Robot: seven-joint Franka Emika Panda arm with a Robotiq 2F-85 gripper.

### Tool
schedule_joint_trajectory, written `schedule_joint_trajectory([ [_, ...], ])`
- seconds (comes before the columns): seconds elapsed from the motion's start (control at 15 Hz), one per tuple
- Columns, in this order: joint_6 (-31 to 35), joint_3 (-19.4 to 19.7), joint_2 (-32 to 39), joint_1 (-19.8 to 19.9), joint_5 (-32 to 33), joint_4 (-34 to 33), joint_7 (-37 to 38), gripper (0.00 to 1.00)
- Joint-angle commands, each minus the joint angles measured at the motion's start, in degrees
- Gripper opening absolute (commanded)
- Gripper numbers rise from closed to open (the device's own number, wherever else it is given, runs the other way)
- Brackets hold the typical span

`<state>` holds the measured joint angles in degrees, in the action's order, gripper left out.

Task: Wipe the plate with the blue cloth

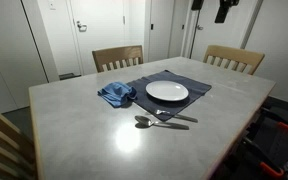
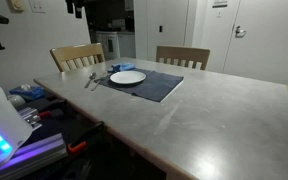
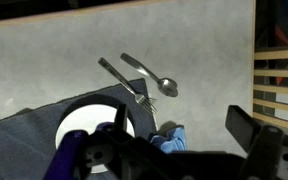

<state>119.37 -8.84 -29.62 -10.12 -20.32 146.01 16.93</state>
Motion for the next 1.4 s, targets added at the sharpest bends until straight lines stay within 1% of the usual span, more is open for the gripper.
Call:
schedule_joint_trajectory([
  [0.0,-0.2,-0.4,0.0,0.5,-0.2,-0.1,-0.2,1.0],
  [0.33,5.5,0.4,7.3,-0.1,0.1,-2.3,-7.7,1.0],
  [0.47,8.7,0.5,11.8,-0.4,0.3,-4.5,-11.3,1.0],
  [0.67,12.3,0.2,19.2,-0.6,1.9,-9.9,-14.9,1.0],
  [0.87,13.9,-0.1,28.2,-1.0,3.0,-17.3,-18.5,1.0],
  [0.93,13.3,-0.1,20.8,-0.7,2.1,-11.3,-15.9,1.0],
  [1.0,13.3,-0.1,22.8,-0.7,2.2,-12.8,-16.2,1.0],
  [1.07,13.3,-0.1,23.3,-0.6,2.2,-13.0,-16.1,1.0],
  [1.33,13.1,-0.3,21.1,-0.8,2.7,-11.8,-15.6,1.0],
])
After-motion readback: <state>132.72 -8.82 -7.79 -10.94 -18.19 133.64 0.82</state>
